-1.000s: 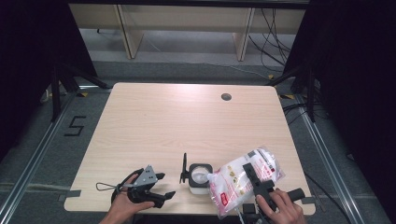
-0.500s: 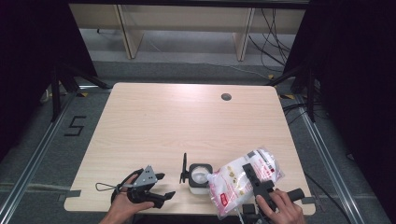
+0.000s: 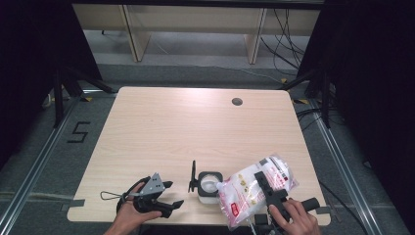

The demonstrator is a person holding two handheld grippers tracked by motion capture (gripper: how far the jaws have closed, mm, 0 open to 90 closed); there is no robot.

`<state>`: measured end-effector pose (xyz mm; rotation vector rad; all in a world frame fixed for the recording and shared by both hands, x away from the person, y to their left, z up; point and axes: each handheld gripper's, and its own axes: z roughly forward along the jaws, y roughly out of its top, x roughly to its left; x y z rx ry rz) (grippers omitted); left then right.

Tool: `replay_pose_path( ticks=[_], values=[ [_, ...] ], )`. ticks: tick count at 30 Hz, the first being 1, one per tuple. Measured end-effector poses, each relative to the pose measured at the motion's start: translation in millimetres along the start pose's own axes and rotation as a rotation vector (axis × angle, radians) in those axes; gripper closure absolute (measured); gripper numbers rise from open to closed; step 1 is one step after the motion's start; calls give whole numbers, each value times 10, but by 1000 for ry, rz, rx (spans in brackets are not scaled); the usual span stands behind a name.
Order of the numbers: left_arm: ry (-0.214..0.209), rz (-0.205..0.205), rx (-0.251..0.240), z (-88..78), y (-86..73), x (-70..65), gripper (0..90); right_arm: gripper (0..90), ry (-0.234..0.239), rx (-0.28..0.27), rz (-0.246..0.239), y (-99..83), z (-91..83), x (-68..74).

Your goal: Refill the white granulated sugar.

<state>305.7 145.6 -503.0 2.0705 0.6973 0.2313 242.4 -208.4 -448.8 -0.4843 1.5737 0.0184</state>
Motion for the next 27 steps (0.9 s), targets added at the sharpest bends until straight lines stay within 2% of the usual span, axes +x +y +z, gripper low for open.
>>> replay_pose_path(
  ticks=[2, 3, 5, 6, 7, 8, 9, 10, 11, 12, 14, 15, 16, 17, 18, 20, 21, 26, 27],
  values=[
    [7, 5, 2, -6, 2, 8, 240, 563, 1, -1, 10, 3, -3, 3],
    [8, -11, -10, 0, 3, 1, 240, 562, 4, 6, 51, 11, -10, 28],
    [12, -4, -6, -3, 2, 8, 240, 563, 10, 10, 67, 12, -4, 48],
    [4, -10, -4, -4, -3, 0, 240, 563, 7, 16, 60, 13, -9, 41],
    [5, 7, 5, -7, -1, 8, 240, 563, 10, 13, 47, 15, -4, 32],
    [5, 4, 4, -2, 0, 8, 240, 563, 3, 0, 23, 18, 4, 13],
    [8, -2, 5, 3, 2, 8, 240, 562, 4, 2, 25, 21, 4, 15],
    [14, 12, 19, -1, 5, 18, 240, 563, 5, 6, 21, 26, 3, 13],
    [7, 6, 8, 0, 2, 8, 240, 562, 7, 8, 19, 30, 3, 13],
    [3, 2, -3, 4, -3, -2, 240, 563, 7, 8, -6, 27, 6, -6],
    [4, 32, 2, -3, 8, 23, 240, 563, 2, 4, -36, 31, 7, -27],
    [8, -8, 1, 3, 4, 5, 240, 563, 3, 7, -38, 34, 4, -25],
    [5, -17, -8, 10, 2, -3, 240, 562, 5, 6, -44, 37, 7, -23],
    [15, 11, 16, -2, 1, 17, 240, 563, 6, 7, -45, 38, 12, -25],
    [3, -2, -3, 5, -4, -1, 240, 563, 7, 7, -47, 38, 10, -23],
    [6, 12, 4, 0, 5, 12, 240, 563, 3, 6, -49, 37, 12, -27],
    [6, -5, 2, 3, 7, 7, 240, 563, 4, 7, -46, 37, 14, -30],
    [5, 6, 5, -1, 3, 8, 240, 563, 6, 6, -52, 42, 6, -38],
    [7, -5, 2, 2, 5, 5, 240, 563, 6, 5, -52, 43, 6, -37]
  ],
)
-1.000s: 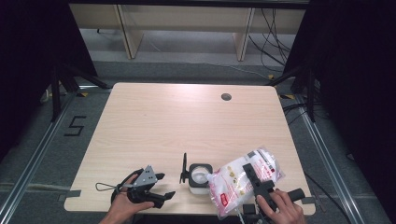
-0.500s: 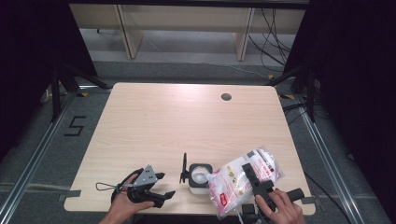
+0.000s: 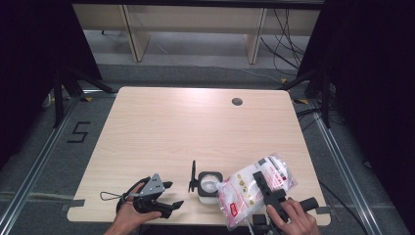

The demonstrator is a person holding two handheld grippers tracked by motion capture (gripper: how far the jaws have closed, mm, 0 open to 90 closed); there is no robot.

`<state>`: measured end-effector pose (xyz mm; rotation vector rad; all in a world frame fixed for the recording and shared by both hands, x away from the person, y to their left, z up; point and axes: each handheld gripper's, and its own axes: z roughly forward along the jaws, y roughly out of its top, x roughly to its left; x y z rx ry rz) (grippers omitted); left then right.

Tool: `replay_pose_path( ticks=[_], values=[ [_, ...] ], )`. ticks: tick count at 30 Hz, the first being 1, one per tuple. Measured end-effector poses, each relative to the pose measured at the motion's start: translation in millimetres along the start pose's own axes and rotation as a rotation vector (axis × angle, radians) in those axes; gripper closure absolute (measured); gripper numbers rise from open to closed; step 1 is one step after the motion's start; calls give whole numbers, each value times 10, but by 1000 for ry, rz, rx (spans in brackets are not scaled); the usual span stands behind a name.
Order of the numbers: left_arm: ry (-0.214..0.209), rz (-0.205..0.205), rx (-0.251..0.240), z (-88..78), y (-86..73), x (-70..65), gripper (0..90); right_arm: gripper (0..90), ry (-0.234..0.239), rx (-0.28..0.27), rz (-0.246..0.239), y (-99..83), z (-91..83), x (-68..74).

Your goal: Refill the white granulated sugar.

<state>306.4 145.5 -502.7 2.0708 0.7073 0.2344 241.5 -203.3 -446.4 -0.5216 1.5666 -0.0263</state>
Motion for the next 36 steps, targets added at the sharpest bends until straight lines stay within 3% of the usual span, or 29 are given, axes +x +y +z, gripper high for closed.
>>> replay_pose_path(
  ticks=[7, 11, 12, 19, 25, 27, 30, 34, 36],
  values=[
    [1, 1, 1, 0, -1, 1, 240, 563, 5, -1, 31, -17, 4, 25],
    [-5, 15, -1, 0, -3, 3, 240, 563, 4, -3, 8, -9, 6, 22],
    [0, 0, 2, 1, -1, 0, 240, 564, 3, -4, 12, -7, 2, 20],
    [-3, 5, 0, 4, -3, -3, 240, 564, 3, 1, -5, 3, 4, 16],
    [-7, 33, -2, 1, 1, 11, 240, 564, 3, -3, -22, 9, 5, 1],
    [-5, 18, -2, 3, -8, -6, 240, 564, 5, 4, -3, 10, 1, 16],
    [-4, 33, -5, 5, 0, 9, 240, 564, 8, 2, -4, 9, 0, 21],
    [-4, 12, -2, 2, -7, -7, 240, 565, 1, -5, -15, 5, 1, 1],
    [-7, 36, -2, 2, 3, 14, 240, 565, 4, -2, -4, 1, -1, 9]
  ],
)
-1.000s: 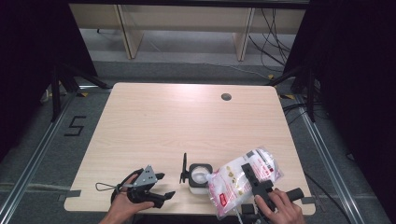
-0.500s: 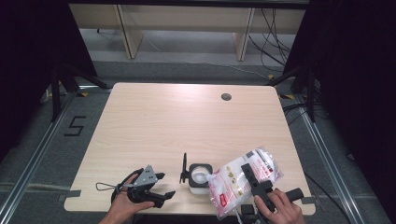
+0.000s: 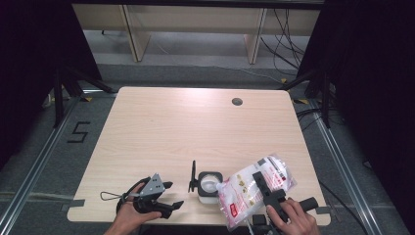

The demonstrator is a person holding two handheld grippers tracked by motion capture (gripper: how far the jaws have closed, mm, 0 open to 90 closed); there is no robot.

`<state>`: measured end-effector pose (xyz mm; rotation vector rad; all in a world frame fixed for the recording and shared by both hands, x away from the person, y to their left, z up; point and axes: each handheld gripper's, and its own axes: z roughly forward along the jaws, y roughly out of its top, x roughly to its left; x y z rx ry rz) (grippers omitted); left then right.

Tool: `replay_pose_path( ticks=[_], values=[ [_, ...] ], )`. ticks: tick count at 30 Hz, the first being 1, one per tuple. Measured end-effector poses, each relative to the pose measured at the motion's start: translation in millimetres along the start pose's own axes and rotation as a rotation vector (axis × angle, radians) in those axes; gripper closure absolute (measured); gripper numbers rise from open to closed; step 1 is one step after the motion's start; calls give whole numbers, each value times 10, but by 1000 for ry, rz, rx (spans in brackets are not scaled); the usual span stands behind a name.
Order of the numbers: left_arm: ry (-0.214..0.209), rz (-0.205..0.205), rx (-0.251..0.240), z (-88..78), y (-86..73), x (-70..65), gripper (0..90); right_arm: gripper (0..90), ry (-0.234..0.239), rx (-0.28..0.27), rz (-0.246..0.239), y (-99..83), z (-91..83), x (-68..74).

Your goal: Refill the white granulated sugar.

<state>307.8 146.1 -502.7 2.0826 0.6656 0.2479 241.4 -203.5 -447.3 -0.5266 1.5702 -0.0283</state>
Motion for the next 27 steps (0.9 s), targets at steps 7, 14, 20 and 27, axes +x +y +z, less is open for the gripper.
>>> replay_pose_path(
  ticks=[7, 14, 20, 27],
  values=[
    [1, -5, 1, -5, -3, -5, 240, 566, 3, -1, -1, -1, 5, 2],
    [3, -19, -1, -2, -12, -20, 240, 570, 3, -5, -11, 3, 2, -9],
    [-2, -4, 2, -8, -6, -9, 240, 577, 4, -8, 15, -12, 6, 2],
    [2, -34, 2, -8, -14, -27, 240, 583, 27, 2, 133, -57, 6, 56]
  ],
)
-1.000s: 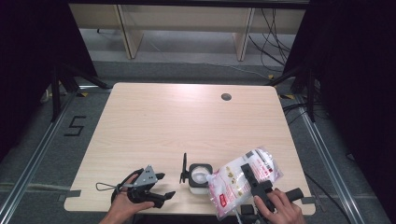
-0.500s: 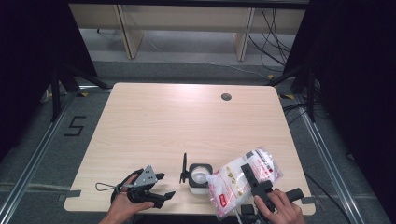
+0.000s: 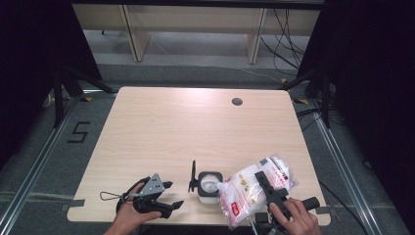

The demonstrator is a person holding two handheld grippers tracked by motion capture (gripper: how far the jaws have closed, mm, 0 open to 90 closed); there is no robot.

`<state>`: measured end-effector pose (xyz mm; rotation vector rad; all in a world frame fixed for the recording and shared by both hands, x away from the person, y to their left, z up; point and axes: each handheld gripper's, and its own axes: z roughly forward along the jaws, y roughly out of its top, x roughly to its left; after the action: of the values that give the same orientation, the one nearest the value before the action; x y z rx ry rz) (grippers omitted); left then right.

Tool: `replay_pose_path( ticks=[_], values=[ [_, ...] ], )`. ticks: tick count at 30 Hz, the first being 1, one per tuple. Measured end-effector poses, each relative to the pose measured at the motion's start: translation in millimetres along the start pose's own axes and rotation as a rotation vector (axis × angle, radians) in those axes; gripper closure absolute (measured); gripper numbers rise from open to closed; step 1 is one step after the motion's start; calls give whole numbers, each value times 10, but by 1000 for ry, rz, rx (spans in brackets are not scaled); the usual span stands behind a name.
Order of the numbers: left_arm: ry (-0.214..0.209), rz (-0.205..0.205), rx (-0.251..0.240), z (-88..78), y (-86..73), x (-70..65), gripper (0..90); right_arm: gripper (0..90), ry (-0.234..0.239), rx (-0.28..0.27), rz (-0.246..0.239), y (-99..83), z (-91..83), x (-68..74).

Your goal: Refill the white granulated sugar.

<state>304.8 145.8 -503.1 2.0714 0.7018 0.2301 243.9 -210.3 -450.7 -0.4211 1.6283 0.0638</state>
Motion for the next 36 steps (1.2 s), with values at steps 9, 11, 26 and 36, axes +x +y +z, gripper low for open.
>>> replay_pose_path(
  ticks=[9, 11, 26, 36],
  values=[
    [1, 31, 3, -2, 12, 26, 240, 584, 1, -1, 4, 3, -5, 6],
    [0, -2, 0, -1, -1, -1, 240, 585, -6, -10, -26, 11, -2, -16],
    [8, 17, -5, -4, 8, 15, 240, 589, 73, 14, -1, -34, -12, -53],
    [8, 19, -5, -9, 8, 11, 240, 595, 90, 1, 126, -80, -7, 0]
  ],
)
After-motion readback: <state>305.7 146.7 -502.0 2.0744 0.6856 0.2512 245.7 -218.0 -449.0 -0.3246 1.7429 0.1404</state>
